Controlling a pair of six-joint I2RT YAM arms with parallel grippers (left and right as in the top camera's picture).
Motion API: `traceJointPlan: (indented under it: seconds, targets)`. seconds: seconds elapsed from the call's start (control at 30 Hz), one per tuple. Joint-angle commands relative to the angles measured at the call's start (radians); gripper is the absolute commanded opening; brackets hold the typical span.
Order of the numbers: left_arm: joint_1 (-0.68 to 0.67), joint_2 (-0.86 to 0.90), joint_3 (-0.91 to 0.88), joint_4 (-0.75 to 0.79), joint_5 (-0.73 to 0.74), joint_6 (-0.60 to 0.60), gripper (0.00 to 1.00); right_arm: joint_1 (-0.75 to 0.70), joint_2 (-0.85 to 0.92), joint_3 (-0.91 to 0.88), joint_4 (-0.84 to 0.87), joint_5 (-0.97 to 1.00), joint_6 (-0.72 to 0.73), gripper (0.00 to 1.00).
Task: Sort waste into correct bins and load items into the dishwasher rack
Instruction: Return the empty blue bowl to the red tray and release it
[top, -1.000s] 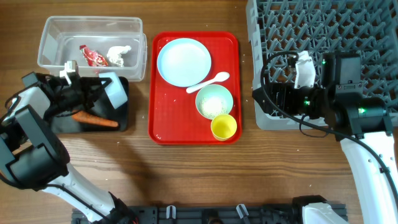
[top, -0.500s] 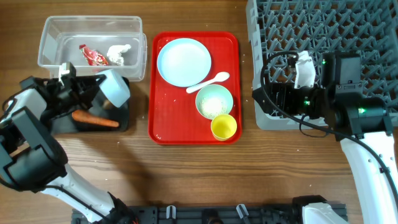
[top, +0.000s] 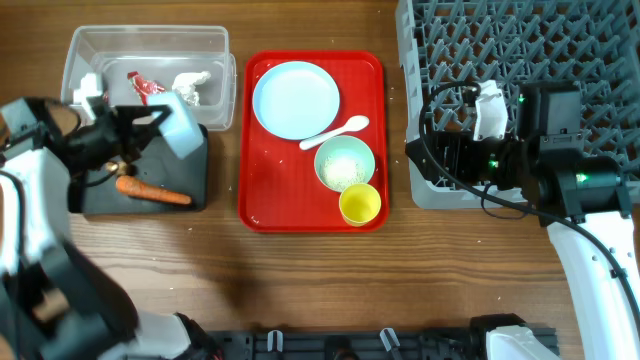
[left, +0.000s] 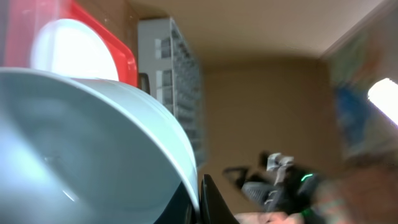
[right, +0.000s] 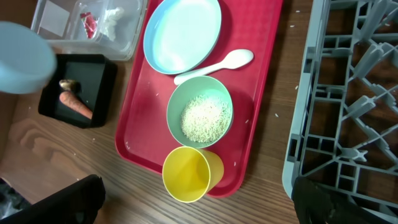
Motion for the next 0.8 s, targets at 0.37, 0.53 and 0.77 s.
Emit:
traceJointPlan:
  seconds: [0.37, 0.53, 0.77]
  targets:
    - [-0.996, -0.098, 0.0, -0.023, -1.346, 0.003, 0.04, 0.001, 0.007, -0.001, 0.0, 0.014, 0.005, 1.0]
    - [-1.089, 0.025, 0.0, -0.024, -1.357, -0.011, 0.04, 0.001, 0.007, -0.001, -0.002, 0.014, 0.006, 1.0]
    - [-1.099, 0.097, 0.0, -0.032, -1.375, -0.012, 0.27, 0.001, 0.007, -0.001, -0.006, 0.014, 0.005, 1.0]
